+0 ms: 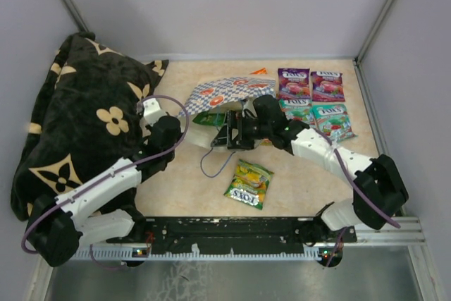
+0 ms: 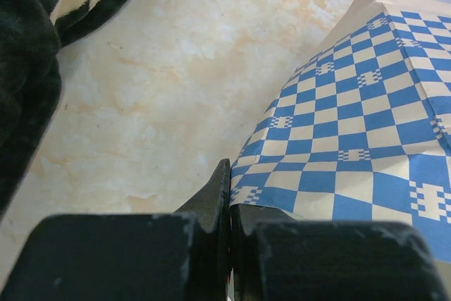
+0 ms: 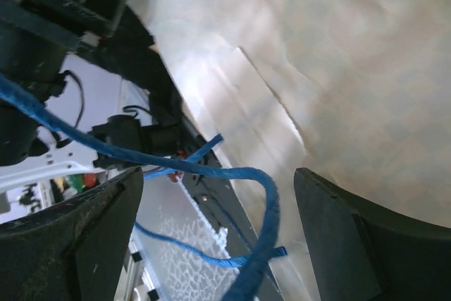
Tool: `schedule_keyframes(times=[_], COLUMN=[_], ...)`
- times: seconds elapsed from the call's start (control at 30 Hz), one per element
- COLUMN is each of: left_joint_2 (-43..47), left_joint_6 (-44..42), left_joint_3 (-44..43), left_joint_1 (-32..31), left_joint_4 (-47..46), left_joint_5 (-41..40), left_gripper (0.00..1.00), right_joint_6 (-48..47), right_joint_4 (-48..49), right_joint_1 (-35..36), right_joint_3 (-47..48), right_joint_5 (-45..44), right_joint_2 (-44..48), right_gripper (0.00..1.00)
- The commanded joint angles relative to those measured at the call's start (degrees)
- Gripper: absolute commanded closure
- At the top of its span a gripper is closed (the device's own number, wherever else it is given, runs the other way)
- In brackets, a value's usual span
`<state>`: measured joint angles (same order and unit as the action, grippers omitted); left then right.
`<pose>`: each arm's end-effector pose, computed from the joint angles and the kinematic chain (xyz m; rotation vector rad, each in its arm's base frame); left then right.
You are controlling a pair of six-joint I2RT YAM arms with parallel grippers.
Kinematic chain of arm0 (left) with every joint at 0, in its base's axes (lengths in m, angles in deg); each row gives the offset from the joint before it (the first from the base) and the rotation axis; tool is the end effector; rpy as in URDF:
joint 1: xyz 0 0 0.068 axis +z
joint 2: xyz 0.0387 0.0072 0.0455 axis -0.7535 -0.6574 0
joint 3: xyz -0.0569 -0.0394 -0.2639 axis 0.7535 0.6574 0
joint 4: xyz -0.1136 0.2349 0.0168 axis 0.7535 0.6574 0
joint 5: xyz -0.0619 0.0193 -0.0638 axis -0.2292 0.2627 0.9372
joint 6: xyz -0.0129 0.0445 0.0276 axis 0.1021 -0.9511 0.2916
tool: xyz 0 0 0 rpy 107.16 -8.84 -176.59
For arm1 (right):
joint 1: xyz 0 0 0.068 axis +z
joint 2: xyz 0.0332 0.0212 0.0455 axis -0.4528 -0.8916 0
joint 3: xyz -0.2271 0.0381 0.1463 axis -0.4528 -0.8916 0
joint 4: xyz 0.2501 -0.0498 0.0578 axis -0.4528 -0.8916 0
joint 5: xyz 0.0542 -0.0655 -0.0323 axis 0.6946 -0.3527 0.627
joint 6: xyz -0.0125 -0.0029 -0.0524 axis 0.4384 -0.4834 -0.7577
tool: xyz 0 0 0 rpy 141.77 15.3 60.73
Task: Take the snacks out of the paper bag
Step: Adjust the snack in the paper bag, then take out the snack from the paper bag.
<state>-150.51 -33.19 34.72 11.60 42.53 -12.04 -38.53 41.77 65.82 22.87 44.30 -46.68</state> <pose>0.2014 -0.1216 0.2618 -0.4474 1.8469 -0.0529 0.2307 0.2097 0.2702 -0.2548 2.3965 1.3447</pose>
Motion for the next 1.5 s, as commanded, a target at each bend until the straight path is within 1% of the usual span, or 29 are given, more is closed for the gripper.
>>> schedule_keyframes(times=[0.0, 0.07, 0.17, 0.2, 0.27, 0.3, 0.37, 0.5, 0.63, 0.73, 0.83, 0.93, 1.03, 1.13, 1.17, 1.2, 1.23, 1.27, 1.33, 1.4, 1.43, 1.47], left_joint_2=[-0.8, -0.7, 0.1, 0.5, 1.5, 2.1, 3.4, 6.2, 9.5, 10.4, 10.1, 8.6, 7.2, 6.7, 6.7, 6.7, 6.7, 6.7, 6.0, 4.8, 3.7, 2.5], left_joint_6=[-2.4, -2.9, -3.7, -4.1, -4.9, -5.3, -5.8, -6.5, -3.5, -0.4, 0.3, 0.7, 1.1, 1.1, 1.0, 0.9, 0.8, 0.5, 0.5, 2.7, 5.3, 7.4], left_joint_3=[-0.6, -0.6, -0.8, -0.8, -0.7, -0.7, -0.3, 2.1, 4.9, 6.1, 6.7, 7.0, 7.1, 7.3, 7.4, 7.5, 7.7, 8.0, 8.3, 8.5, 8.5, 8.5], left_joint_1=[4.1, 4.1, 4.0, 3.9, 3.6, 3.3, 2.3, -1.3, -3.7, -4.6, -4.9, -5.0, -5.0, -5.0, -5.0, -5.0, -5.0, -5.0, -5.0, -5.0, -5.0, -5.0], left_joint_4=[3.3, 2.8, 2.7, 2.6, 2.3, 2.1, 2.1, 2.8, 6.3, 10.1, 10.8, 10.7, 10.4, 9.7, 9.7, 9.7, 9.5, 9.1, 8.2, 8.5, 8.7, 9.0], left_joint_5=[-22.8, -22.0, -20.3, -19.6, -17.5, -16.4, -14.8, -14.2, -13.2, -12.2, -10.3, -8.6, -7.3, -6.5, -6.4, -6.5, -6.5, -6.6, -7.1, -8.1, -8.8, -9.6], left_gripper=[1.00, 1.00, 1.00, 1.00, 1.00, 1.00, 1.00, 1.00, 1.00, 1.00, 1.00, 1.00, 1.00, 1.00, 1.00, 1.00, 1.00, 1.00, 1.00, 1.00, 1.00, 1.00], right_joint_6=[-6.2, -8.0, -8.3, -8.1, -7.5, -7.5, -8.0, -8.6, -7.5, -5.9, -4.3, -3.6, -3.4, -2.1, -1.7, -1.1, -0.5, 0.1, 1.3, 2.8, 4.1, 5.6], right_joint_4=[-24.5, -24.4, -17.3, -13.8, -7.6, -5.0, -1.4, 4.3, 13.2, 18.4, 20.1, 19.6, 19.5, 15.4, 14.2, 13.7, 13.6, 13.6, 14.2, 14.5, 13.5, 13.0], right_joint_1=[-3.9, -3.6, -3.0, -2.6, -1.5, -1.0, 0.1, 1.9, 3.4, 5.0, 6.8, 8.7, 10.0, 10.5, 10.5, 10.5, 10.5, 10.5, 10.5, 10.5, 10.6, 10.6], right_joint_3=[2.0, 1.9, -1.1, -2.2, -3.4, -3.3, -1.8, 3.0, 6.1, 10.7, 17.5, 26.1, 32.4, 39.7, 41.7, 42.7, 42.9, 42.7, 41.2, 39.8, 39.6, 39.4], right_joint_5=[-12.8, -19.0, -22.8, -23.4, -26.2, -27.2, -29.9, -36.9, -41.8, -43.1, -43.1, -42.9, -43.1, -42.8, -42.2, -41.6, -41.2, -40.9, -40.3, -39.0, -37.9, -36.4], right_joint_2=[2.9, 1.7, 0.0, -0.8, -2.4, -3.7, -6.9, -13.3, -20.4, -25.9, -31.9, -38.5, -43.9, -49.3, -50.6, -51.6, -52.0, -52.0, -50.8, -49.4, -48.8, -48.1], right_gripper=[0.14, 0.18, 0.21, 0.19, 0.10, 0.09, 0.07, 0.05, 0.03, 0.01, 0.01, 0.01, 0.01, 0.01, 0.03, 0.08, 0.15, 0.27, 0.55, 0.87, 1.00, 1.00])
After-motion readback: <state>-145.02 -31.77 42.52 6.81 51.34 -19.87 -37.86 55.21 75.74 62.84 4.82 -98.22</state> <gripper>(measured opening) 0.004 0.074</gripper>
